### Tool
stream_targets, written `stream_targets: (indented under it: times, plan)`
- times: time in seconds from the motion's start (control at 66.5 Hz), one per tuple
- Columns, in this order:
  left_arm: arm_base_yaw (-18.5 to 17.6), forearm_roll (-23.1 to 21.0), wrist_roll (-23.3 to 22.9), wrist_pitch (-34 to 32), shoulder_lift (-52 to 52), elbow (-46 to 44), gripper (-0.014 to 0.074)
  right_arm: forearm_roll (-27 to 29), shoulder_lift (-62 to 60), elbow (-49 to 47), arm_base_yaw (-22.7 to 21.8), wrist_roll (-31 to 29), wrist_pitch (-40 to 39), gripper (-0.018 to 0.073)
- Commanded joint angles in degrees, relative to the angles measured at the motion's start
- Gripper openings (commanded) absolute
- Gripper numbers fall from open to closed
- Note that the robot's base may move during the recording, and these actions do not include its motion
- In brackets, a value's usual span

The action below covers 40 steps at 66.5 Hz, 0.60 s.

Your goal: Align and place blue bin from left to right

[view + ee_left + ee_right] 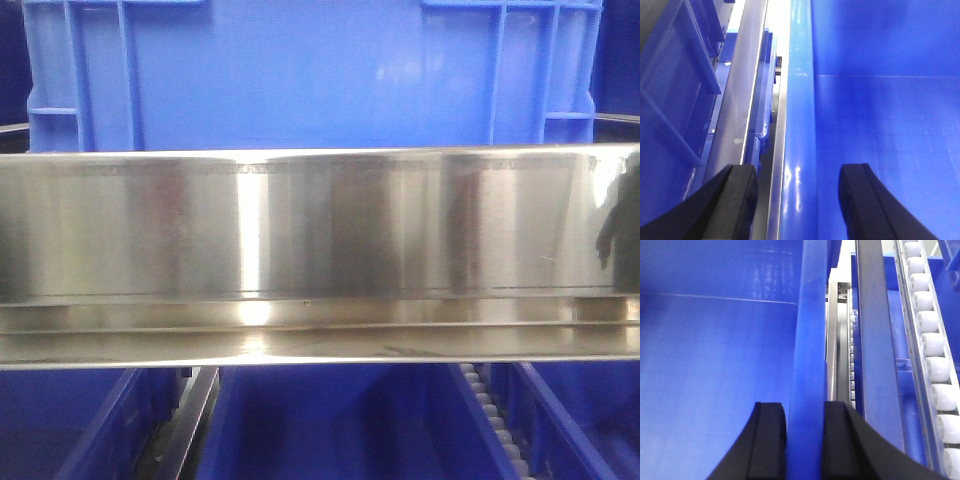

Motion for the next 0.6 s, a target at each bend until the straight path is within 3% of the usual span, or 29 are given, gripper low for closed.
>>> stream_targets:
  times: [0.0, 0.105, 0.21, 0.451, 0.586]
  plan:
    - [-0.3, 0.7, -0.4, 0.0, 0.1, -0.4, 0.0285, -1.7, 0.0, -0.4, -0.3, -0.4, 0.2, -0.0075]
    - [-0.3, 0.7, -0.4, 0.1, 0.1, -0.4, 0.0281, -1.7, 0.0, -0.4, -0.3, -0.4, 0.2, -0.0075]
    - [-0.3, 0.7, -0.4, 0.4, 0.1, -0.4, 0.0225, -1.7, 0.0, -0.4, -0.3, 0.1, 0.2, -0.0075]
    - [-0.4, 0.3, -0.4, 1.2, 0.1, -0.4, -0.0113, -1.7, 0.0, -0.4, 0.0, 3.0, 0.2, -0.0075]
    - [-0.4, 0.3, -0.4, 1.2, 0.1, -0.4, -0.0111, -1.7, 0.0, -0.4, 0.0, 3.3, 0.2, -0.0075]
